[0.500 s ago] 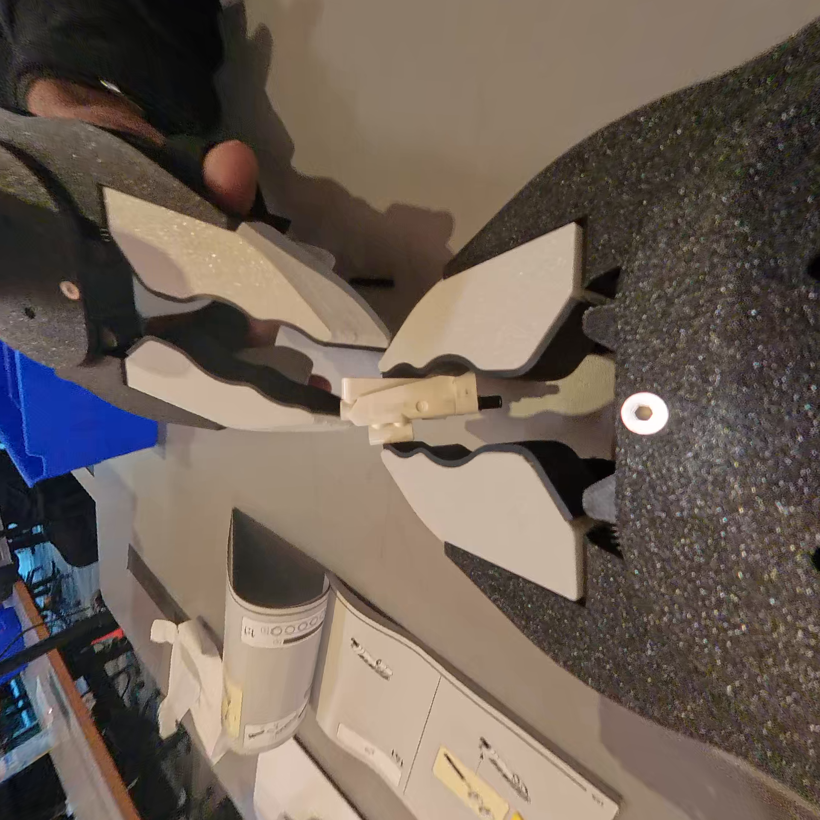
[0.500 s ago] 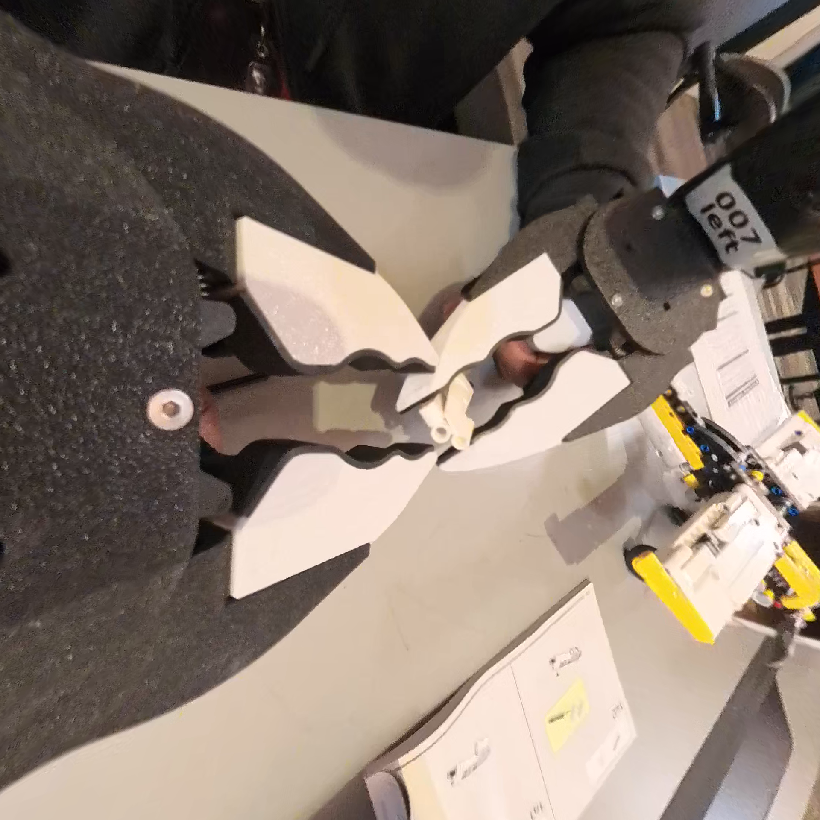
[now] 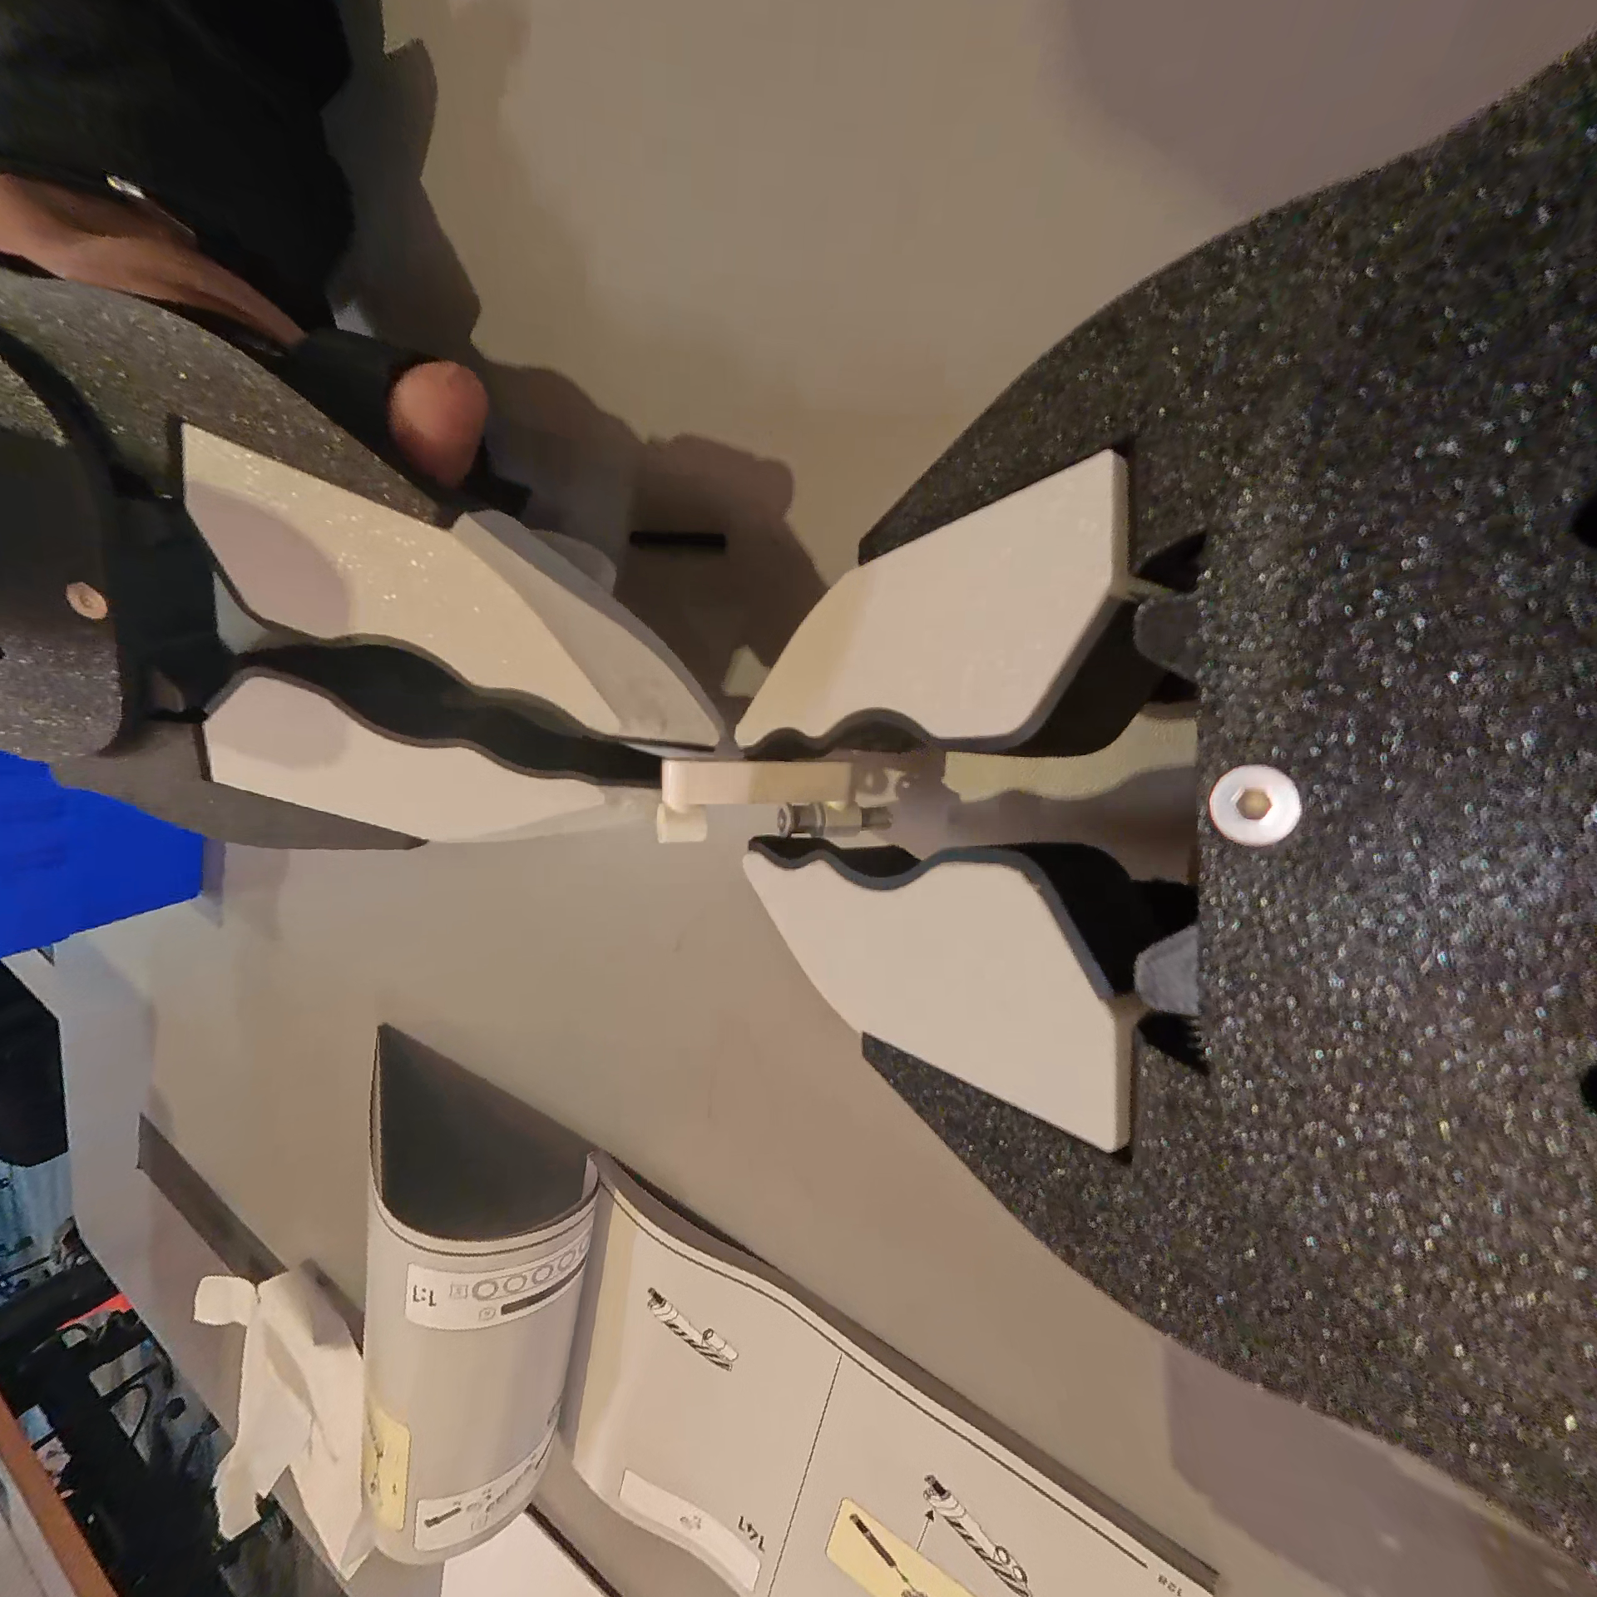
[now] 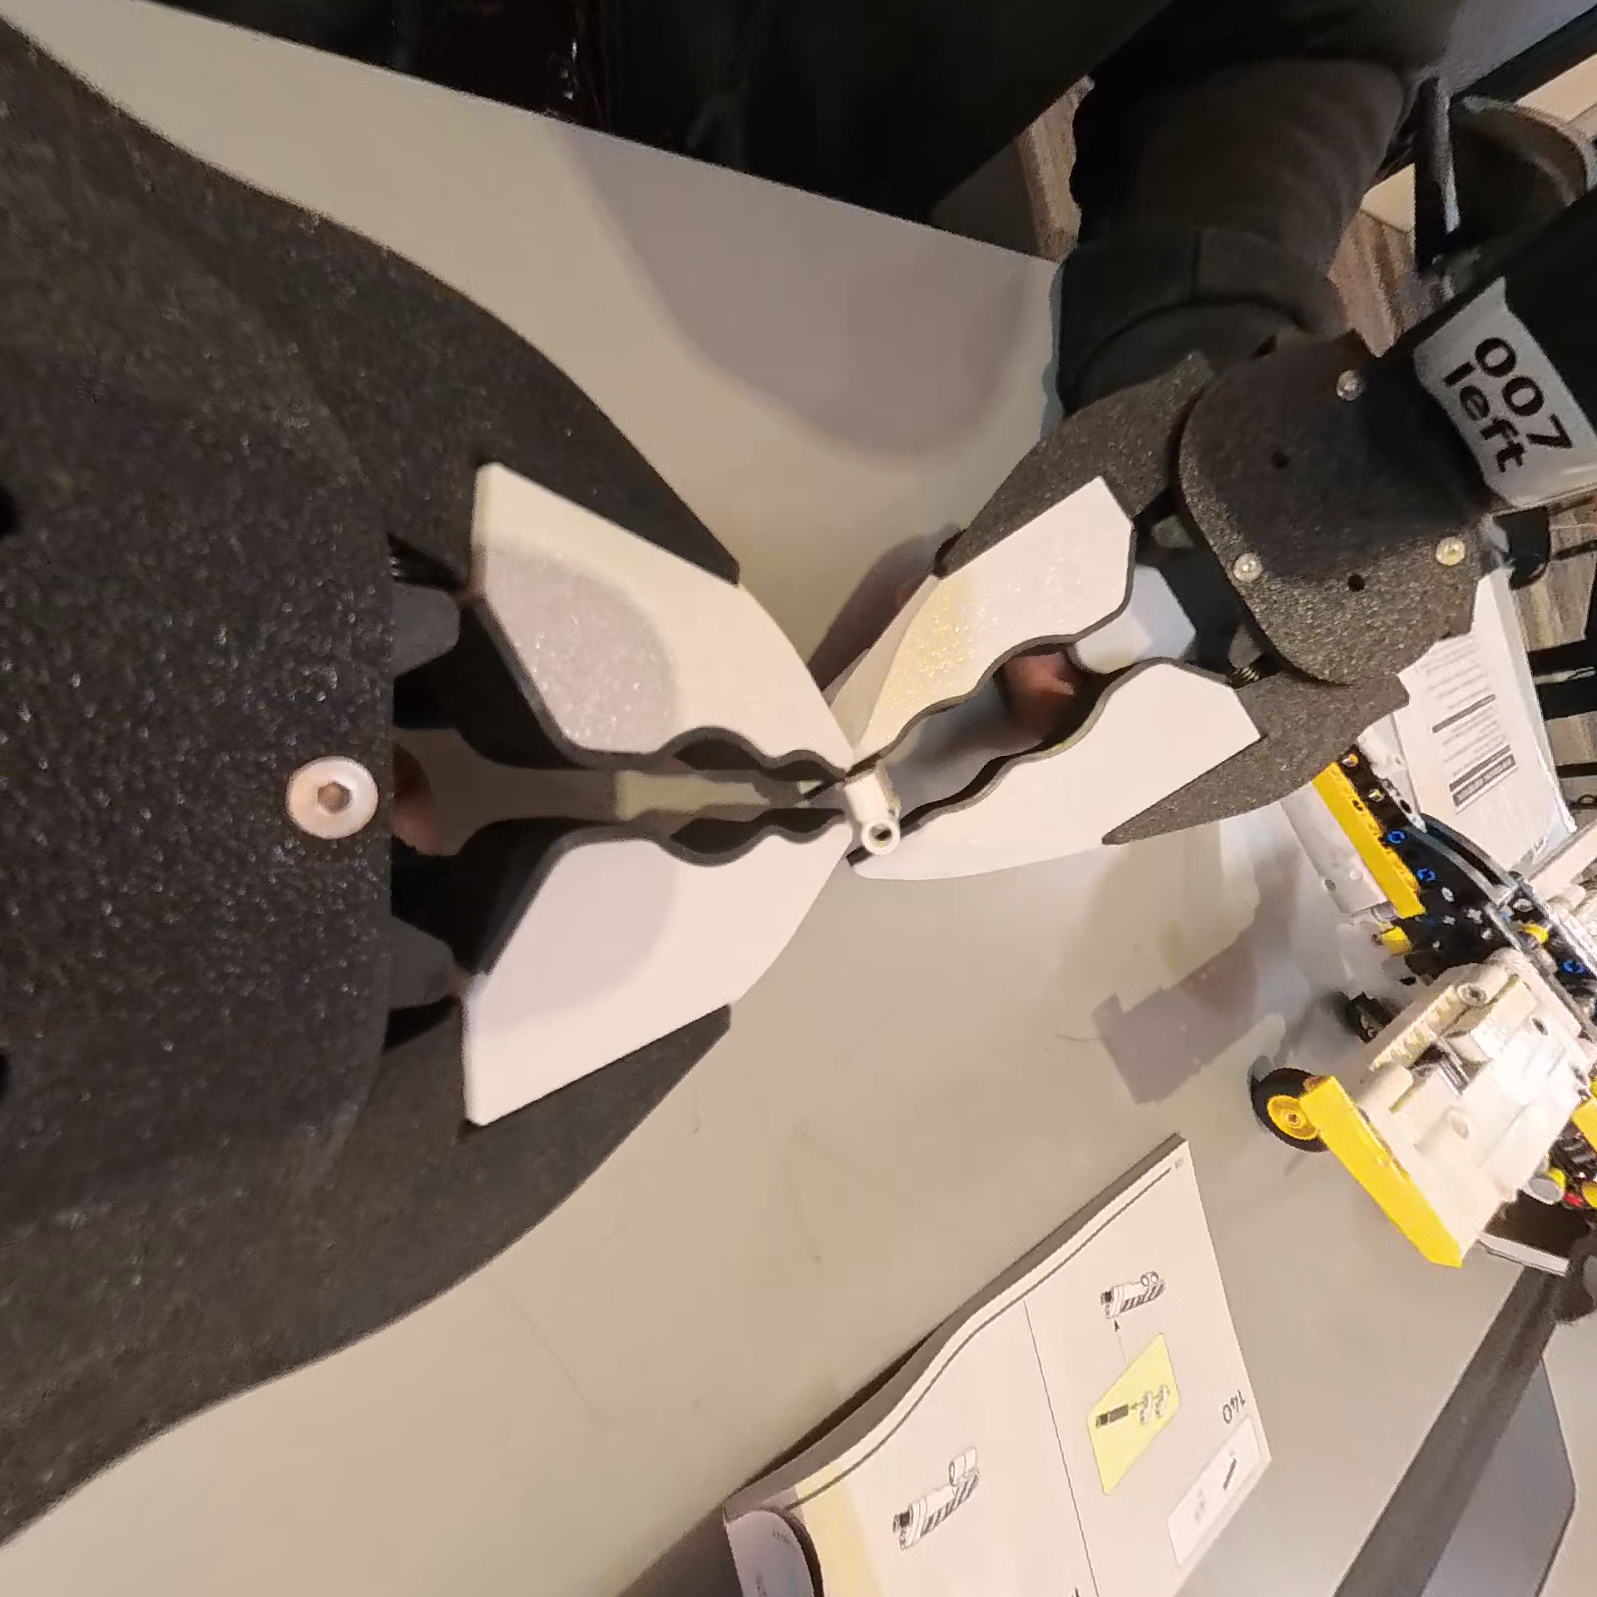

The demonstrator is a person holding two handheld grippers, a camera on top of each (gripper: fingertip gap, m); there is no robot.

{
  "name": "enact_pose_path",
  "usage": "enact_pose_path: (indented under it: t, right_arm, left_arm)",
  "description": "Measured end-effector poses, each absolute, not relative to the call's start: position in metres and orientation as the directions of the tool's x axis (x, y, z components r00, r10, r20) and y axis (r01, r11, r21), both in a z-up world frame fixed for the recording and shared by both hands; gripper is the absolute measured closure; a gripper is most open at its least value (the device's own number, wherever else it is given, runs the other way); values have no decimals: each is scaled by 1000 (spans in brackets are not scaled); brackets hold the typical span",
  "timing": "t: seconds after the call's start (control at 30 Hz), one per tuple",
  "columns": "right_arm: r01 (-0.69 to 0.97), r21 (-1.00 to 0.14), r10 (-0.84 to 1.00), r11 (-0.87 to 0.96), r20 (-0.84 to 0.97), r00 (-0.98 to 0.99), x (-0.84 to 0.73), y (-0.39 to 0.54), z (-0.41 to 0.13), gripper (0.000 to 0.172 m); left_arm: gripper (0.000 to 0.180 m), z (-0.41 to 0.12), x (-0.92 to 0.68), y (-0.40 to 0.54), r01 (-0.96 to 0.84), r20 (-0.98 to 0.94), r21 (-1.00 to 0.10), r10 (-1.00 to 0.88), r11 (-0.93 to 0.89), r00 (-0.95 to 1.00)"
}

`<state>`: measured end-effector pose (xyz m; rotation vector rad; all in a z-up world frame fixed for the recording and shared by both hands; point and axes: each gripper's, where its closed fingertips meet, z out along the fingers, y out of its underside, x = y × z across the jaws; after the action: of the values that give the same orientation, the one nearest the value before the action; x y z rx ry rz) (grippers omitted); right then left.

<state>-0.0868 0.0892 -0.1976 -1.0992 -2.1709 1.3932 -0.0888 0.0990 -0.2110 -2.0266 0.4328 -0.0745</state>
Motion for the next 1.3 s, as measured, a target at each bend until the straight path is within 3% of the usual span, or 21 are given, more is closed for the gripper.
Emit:
enact_pose_path:
  t: [0.23,0.3,0.37,0.57,0.7,0.8,0.93,1.1,1.3]
  right_arm:
    - [523,-850,747,62,-308,-589,-89,88,-195,142]
    - [566,-825,760,9,-362,-539,-93,89,-196,144]
    - [593,-805,772,2,-376,-513,-95,90,-201,160]
    - [539,-830,763,146,-253,-595,-89,90,-204,163]
    - [480,-821,756,309,-94,-648,-83,96,-212,164]
    - [481,-807,712,342,-112,-693,-74,90,-216,164]
    - [508,-772,688,381,-130,-714,-69,89,-230,164]
    - [505,-739,680,445,-88,-728,-66,91,-238,163]
    - [471,-731,677,493,-17,-736,-65,92,-238,156]
  left_arm:
    - [163,-214,-94,102,-361,-263,-837,-275,-412,925]
    - [163,-217,-92,102,-418,-325,-811,-278,-410,904]
    - [163,-218,-88,102,-469,-376,-787,-290,-401,880]
    - [159,-220,-82,94,-455,-309,-798,-379,-396,872]
    - [147,-223,-79,74,-354,-119,-802,-452,-481,884]
    - [145,-230,-79,58,-307,-9,-764,-466,-567,885]
    - [148,-248,-87,42,-365,-59,-650,-435,-667,899]
    - [166,-248,-80,39,-380,-79,-639,-435,-669,897]
    - [166,-248,-83,39,-385,-82,-641,-439,-664,895]
